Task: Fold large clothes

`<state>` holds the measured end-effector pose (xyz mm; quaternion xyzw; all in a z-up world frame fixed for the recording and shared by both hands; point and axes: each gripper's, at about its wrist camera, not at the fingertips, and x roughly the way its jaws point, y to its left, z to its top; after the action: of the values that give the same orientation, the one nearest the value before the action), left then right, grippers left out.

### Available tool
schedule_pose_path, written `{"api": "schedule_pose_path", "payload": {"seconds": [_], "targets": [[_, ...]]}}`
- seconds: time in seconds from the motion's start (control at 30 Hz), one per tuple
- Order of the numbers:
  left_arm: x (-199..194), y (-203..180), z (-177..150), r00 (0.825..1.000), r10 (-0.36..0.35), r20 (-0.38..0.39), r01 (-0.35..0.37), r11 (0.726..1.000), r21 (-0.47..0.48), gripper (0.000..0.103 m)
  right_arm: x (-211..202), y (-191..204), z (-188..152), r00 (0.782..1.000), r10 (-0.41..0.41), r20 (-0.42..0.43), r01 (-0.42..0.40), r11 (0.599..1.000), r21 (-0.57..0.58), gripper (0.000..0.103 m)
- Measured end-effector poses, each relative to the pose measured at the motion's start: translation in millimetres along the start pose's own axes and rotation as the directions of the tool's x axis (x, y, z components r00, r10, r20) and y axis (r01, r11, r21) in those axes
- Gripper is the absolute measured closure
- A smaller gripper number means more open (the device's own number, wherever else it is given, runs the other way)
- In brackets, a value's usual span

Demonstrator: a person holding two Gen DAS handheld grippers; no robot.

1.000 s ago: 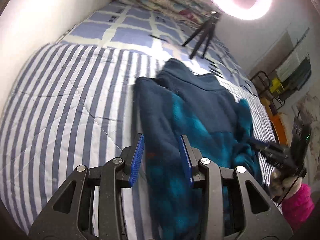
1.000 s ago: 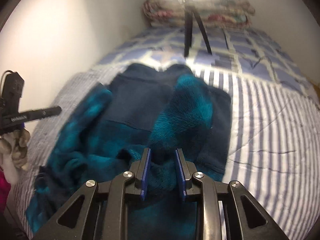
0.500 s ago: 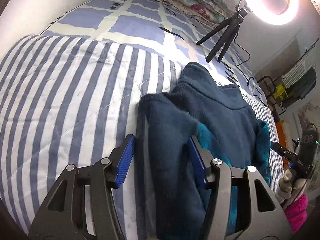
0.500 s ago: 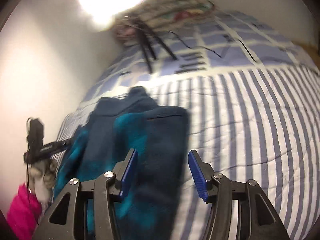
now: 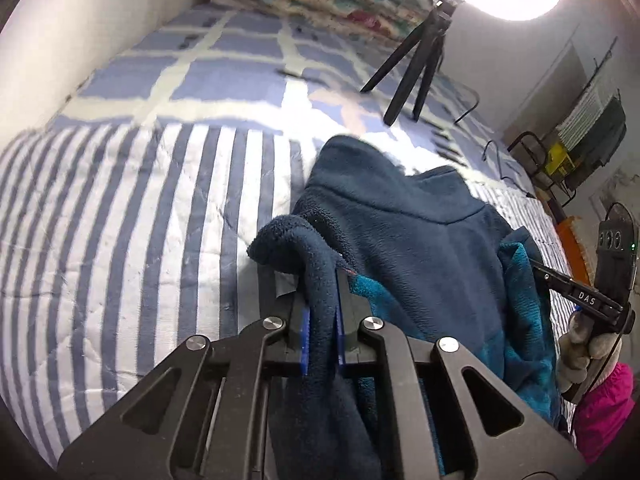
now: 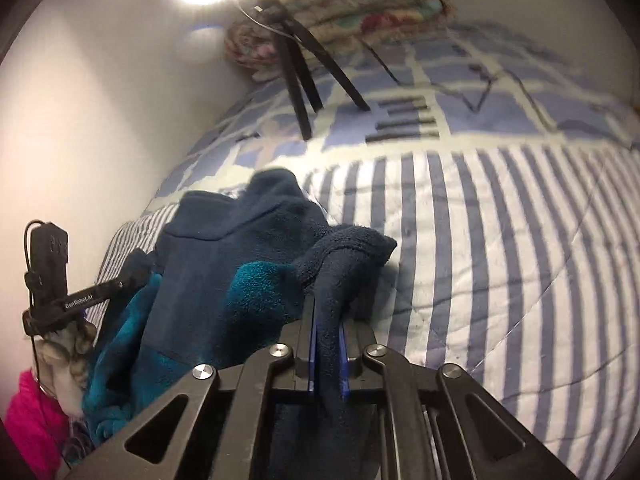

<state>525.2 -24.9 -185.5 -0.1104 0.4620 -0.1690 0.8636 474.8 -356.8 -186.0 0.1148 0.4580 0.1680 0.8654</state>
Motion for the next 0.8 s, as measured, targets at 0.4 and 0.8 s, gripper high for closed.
{"api": "schedule_pose_path", "payload": {"seconds": [0.4, 0.8], "targets": [[-86, -44, -11, 0.989, -0.042, 0.144, 0.023, 0.991, 0.133, 0.097, -72, 47, 0, 0.993, -0.036, 0.112, 0.056, 0.983, -0.176, 0.098], [-184, -80, -80, 0.978, -0.103, 0.183, 0.065, 0.977, 0.205, 0.098, -168, 80, -64, 0.989, -0.034, 0.145, 0.070, 0.964, -0.255, 0.098]]}}
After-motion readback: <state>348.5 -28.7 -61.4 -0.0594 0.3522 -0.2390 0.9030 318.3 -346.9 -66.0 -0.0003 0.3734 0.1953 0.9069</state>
